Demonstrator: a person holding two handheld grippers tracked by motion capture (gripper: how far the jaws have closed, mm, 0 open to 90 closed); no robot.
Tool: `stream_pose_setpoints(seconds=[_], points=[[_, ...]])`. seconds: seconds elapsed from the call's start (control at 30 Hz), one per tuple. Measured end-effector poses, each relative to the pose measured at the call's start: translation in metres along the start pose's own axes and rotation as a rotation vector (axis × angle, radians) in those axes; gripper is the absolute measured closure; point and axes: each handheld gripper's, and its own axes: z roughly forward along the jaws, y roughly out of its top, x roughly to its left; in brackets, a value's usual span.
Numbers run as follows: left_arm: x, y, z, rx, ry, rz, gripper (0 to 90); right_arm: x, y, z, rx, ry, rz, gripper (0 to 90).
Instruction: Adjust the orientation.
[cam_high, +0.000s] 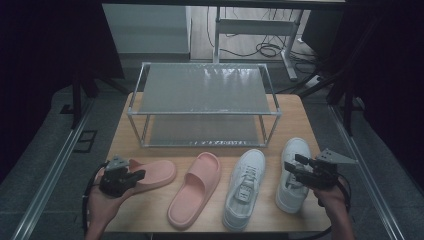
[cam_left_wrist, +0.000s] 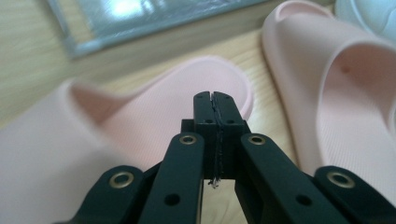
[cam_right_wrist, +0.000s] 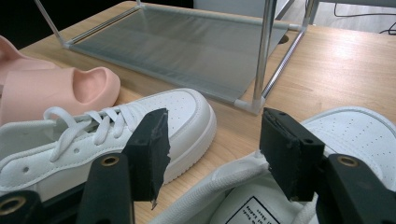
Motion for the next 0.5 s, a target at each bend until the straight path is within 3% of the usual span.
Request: stream_pose_setpoints(seconds=[0.23, 0.5], points=[[-0.012, 0.029, 0.026, 0.012, -0.017, 0.021, 89.7, -0.001, 0.0, -0.001, 0.001, -0.002, 0.004, 42.8], [-0.013, 0.049, 0.055, 0.051, -0.011, 0.023, 89.6, 0.0, -0.001, 0.0, 0.003, 0.001, 0.001, 42.8]])
